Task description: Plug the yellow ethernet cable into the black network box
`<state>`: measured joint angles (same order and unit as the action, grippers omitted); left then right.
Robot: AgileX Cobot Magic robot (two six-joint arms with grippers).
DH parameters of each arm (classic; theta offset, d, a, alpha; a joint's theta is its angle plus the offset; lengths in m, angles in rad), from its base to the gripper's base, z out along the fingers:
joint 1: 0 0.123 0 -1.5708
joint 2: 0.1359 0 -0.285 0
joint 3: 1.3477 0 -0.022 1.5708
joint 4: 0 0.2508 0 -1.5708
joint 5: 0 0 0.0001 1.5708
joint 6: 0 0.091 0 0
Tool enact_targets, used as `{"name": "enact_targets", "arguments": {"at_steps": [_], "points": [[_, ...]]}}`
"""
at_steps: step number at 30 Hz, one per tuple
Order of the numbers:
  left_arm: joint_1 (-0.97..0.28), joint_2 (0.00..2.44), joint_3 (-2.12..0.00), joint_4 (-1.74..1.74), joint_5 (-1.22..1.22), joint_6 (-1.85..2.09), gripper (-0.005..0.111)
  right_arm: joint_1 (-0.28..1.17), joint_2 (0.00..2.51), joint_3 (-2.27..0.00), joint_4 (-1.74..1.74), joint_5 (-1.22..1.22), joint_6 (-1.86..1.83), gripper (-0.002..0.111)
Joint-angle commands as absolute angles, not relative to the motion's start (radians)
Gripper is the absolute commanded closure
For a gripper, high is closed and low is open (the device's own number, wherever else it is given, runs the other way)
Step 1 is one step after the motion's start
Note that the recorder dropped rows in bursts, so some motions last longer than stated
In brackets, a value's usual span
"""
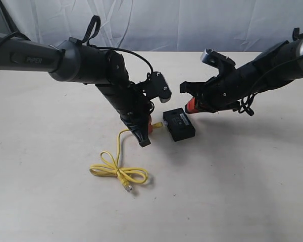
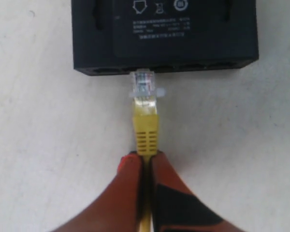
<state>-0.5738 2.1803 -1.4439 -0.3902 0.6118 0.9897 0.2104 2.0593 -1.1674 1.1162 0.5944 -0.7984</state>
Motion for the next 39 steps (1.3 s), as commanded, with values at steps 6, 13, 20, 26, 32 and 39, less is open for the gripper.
{"name": "enact_targets", "arguments": {"at_steps": [6, 13, 20, 26, 32, 39], "points": [[-0.58, 2.18, -1.446, -0.363, 0.634, 0.965, 0.107, 0.21, 2.05, -1.171, 1.081, 0.531, -0.774, 0.108], [-0.58, 2.18, -1.446, -0.349, 0.631, 0.941, 0.107, 0.21, 2.054, -1.171, 1.039, 0.52, -0.756, 0.108], [-0.58, 2.18, -1.446, -0.351, 0.627, 0.943, 0.107, 0.21, 2.089, -1.171, 1.051, 0.557, -0.756, 0.108], [-0.58, 2.18, -1.446, -0.361, 0.617, 0.945, 0.107, 0.21, 2.091, -1.171, 1.08, 0.562, -0.763, 0.108], [-0.58, 2.18, -1.446, -0.363, 0.613, 0.945, 0.107, 0.21, 2.091, -1.171, 1.084, 0.586, -0.794, 0.108], [-0.58, 2.18, -1.446, -0.366, 0.611, 0.952, 0.107, 0.21, 2.091, -1.171, 1.095, 0.617, -0.827, 0.108]]}}
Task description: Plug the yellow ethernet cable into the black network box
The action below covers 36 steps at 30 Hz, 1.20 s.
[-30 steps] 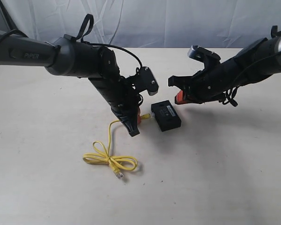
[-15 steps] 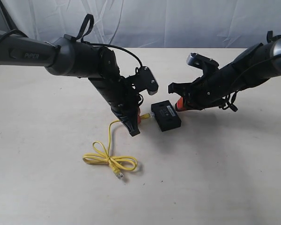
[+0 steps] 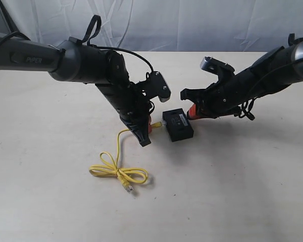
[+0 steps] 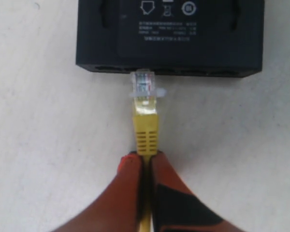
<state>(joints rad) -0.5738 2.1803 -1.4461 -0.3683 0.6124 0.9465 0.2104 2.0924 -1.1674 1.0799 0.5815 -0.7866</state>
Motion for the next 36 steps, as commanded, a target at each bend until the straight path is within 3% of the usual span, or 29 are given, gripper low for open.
{"name": "enact_targets", "arguments": {"at_steps": [1, 36], "points": [[-0.58, 2.18, -1.446, -0.366, 0.611, 0.952, 0.107, 0.21, 2.091, -1.171, 1.107, 0.624, -0.84, 0.108], [-0.58, 2.18, -1.464, -0.272, 0.702, 0.92, 0.107, 0.21, 2.087, -1.171, 1.129, 0.56, -0.886, 0.108]]}}
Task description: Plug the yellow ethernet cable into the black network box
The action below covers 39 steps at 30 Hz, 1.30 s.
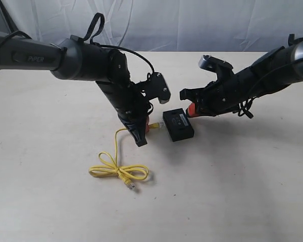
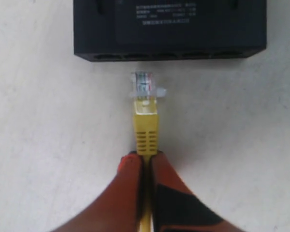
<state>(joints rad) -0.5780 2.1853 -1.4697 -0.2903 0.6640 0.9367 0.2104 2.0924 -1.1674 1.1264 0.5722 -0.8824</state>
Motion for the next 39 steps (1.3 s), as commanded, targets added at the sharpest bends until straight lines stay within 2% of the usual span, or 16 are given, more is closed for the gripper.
{"name": "enact_targets", "arguments": {"at_steps": [1, 18, 31, 39], "points": [[-0.58, 2.18, -1.464, -0.272, 0.699, 0.92, 0.107, 0.21, 2.087, -1.171, 1.129, 0.56, -0.886, 0.108], [-0.59, 2.182, -1.464, -0.374, 0.57, 1.006, 0.107, 0.21, 2.087, -1.171, 1.129, 0.622, -0.887, 0.108], [-0.59, 2.165, -1.464, -0.339, 0.63, 0.965, 0.107, 0.21, 2.081, -1.171, 1.129, 0.58, -0.898, 0.108], [-0.59, 2.163, -1.464, -0.251, 0.683, 0.863, 0.107, 0.21, 1.971, -1.171, 1.106, 0.515, -0.856, 0.108]]}}
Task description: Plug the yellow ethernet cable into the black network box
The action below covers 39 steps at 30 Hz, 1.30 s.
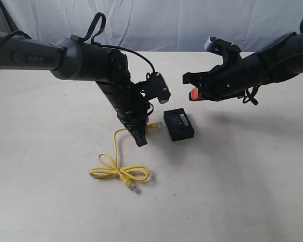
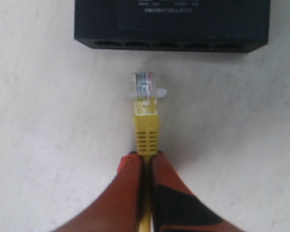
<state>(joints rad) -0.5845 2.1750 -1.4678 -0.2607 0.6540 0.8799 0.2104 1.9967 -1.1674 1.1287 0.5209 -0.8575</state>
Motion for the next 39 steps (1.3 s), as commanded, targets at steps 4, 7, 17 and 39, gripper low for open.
{"name": "enact_targets", "arguments": {"at_steps": [4, 7, 17, 39], "points": [[-0.59, 2.163, -1.464, -0.251, 0.679, 0.863, 0.107, 0.21, 1.971, -1.171, 1.105, 0.515, -0.854, 0.108], [-0.59, 2.163, -1.464, -0.251, 0.677, 0.865, 0.107, 0.21, 1.971, -1.171, 1.104, 0.524, -0.854, 0.108], [-0.59, 2.163, -1.464, -0.251, 0.679, 0.865, 0.099, 0.21, 1.971, -1.171, 1.104, 0.527, -0.854, 0.108], [-0.59, 2.12, -1.464, -0.186, 0.719, 0.871, 0.067, 0.21, 1.971, -1.171, 1.104, 0.527, -0.854, 0.108]]}}
